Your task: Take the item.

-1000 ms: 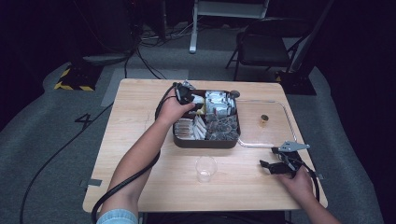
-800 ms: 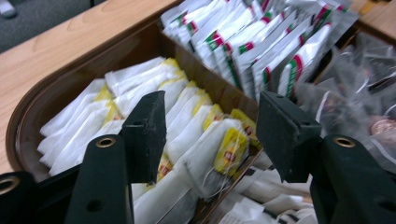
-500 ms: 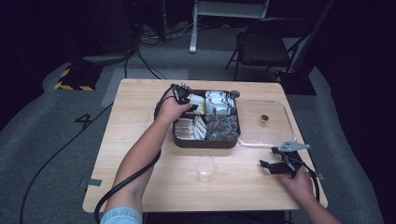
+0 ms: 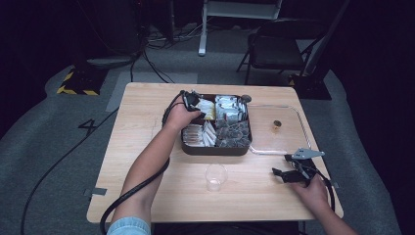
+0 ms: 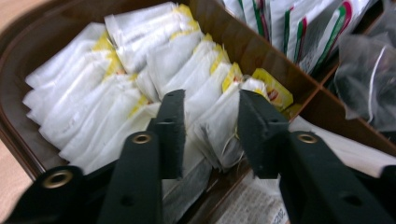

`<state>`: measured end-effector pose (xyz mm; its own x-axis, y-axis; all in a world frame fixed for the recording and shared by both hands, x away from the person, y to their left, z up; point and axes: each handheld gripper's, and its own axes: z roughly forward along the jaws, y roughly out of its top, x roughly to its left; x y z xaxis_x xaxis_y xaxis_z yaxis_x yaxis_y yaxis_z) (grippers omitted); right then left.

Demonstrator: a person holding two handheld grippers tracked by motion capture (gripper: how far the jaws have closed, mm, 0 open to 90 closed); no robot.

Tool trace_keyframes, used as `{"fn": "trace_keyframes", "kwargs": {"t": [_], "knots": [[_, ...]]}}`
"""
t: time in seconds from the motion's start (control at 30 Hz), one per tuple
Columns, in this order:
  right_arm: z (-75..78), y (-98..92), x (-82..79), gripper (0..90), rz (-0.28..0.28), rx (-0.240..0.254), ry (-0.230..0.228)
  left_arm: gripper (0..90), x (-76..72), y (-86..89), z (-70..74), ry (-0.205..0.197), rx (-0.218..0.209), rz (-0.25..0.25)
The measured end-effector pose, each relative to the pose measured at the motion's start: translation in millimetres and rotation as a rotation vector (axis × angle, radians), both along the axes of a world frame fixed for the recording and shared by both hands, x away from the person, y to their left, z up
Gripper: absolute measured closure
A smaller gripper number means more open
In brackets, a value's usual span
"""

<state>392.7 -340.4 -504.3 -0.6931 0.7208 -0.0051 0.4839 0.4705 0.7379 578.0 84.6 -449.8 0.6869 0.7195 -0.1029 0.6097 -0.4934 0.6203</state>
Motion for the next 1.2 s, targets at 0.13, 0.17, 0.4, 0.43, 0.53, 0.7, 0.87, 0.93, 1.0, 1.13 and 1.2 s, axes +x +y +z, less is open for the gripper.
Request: {"fn": "trace_keyframes", "kwargs": {"t": [0.13,0.17,0.4,0.43,0.53,0.7,0.87,0.93,1.0,1.13,1.2], "knots": [[0.0,0.0,0.0,15.7,0.000,0.000,0.000,68.9,-0.3,-0.2,-0.6,0.013,-0.001,-0.010],[0.0,0.0,0.0,15.7,0.000,0.000,0.000,70.0,-0.7,-0.5,-1.1,0.015,0.001,-0.014],[0.0,0.0,0.0,15.7,0.000,0.000,0.000,79.5,-2.5,-2.4,-0.8,0.017,-0.014,-0.038],[0.0,0.0,0.0,15.7,0.000,0.000,0.000,81.8,-2.8,-2.9,-0.7,0.016,-0.006,-0.045],[0.0,0.0,0.0,15.7,0.000,0.000,0.000,87.3,-3.8,-4.0,-1.2,0.006,0.007,-0.058],[0.0,0.0,0.0,15.7,0.000,0.000,0.000,88.8,-4.7,-2.8,-1.1,-0.017,-0.011,-0.070],[0.0,0.0,0.0,15.7,0.000,0.000,0.000,89.1,-6.5,1.5,7.0,-0.039,-0.051,-0.071],[0.0,0.0,0.0,15.7,0.000,0.000,0.000,89.2,-7.7,2.9,11.6,-0.048,-0.059,-0.069],[0.0,0.0,0.0,15.7,0.000,0.000,0.000,89.2,-9.3,4.5,16.7,-0.060,-0.071,-0.065],[0.0,0.1,-0.2,15.8,0.000,-0.001,-0.001,89.2,-12.0,9.4,26.6,-0.078,-0.091,-0.058],[0.0,0.1,-0.2,15.8,0.000,-0.001,-0.001,89.2,-14.4,11.5,31.0,-0.082,-0.103,-0.052]]}}
